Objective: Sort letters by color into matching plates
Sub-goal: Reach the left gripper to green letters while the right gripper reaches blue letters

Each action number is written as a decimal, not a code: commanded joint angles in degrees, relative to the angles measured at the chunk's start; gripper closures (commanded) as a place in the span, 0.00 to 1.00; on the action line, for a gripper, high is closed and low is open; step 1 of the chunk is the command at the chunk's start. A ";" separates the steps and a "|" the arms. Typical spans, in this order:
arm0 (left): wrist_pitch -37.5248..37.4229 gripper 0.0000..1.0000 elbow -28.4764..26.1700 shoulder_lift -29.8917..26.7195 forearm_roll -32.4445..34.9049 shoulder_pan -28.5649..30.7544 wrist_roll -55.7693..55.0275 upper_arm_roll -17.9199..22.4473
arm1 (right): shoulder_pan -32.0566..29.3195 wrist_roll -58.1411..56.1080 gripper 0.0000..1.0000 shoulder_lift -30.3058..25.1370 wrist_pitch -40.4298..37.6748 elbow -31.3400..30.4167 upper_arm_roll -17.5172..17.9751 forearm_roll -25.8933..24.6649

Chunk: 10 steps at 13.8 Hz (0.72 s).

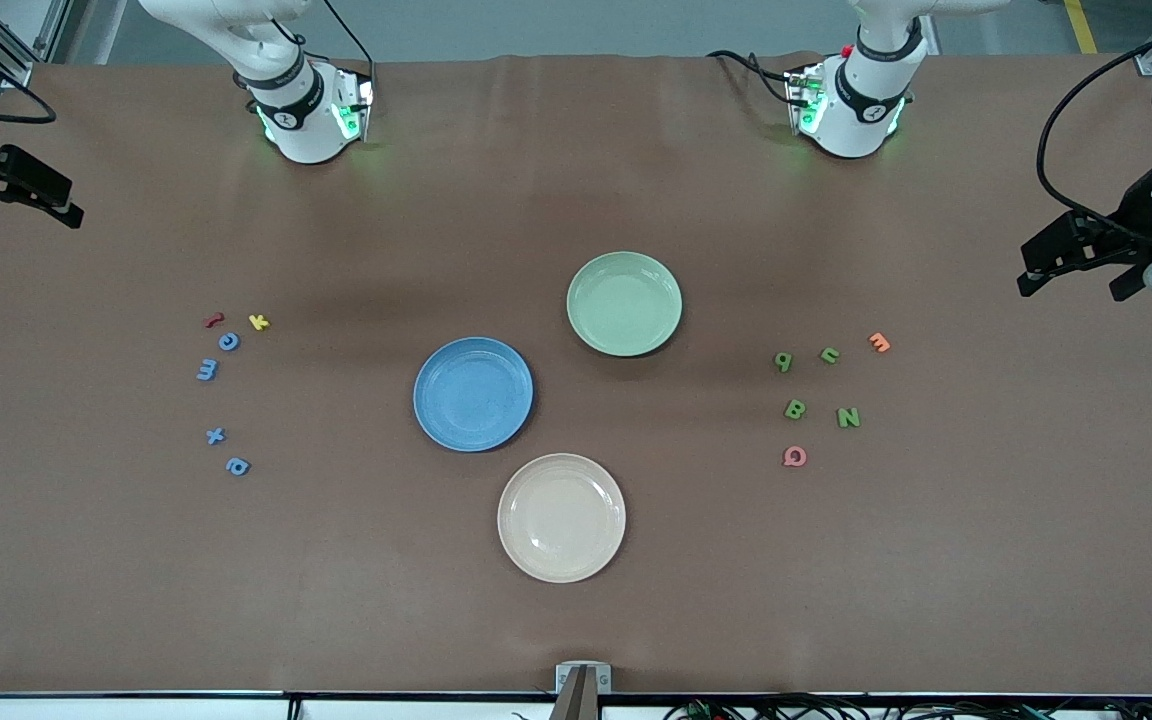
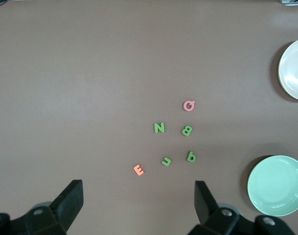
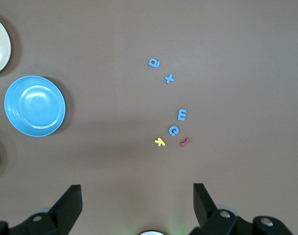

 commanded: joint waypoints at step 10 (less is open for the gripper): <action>-0.49 0.00 -1.92 7.70 0.24 0.52 -0.83 -0.24 | -0.63 -0.55 0.00 -0.57 -0.30 0.33 -0.11 -0.21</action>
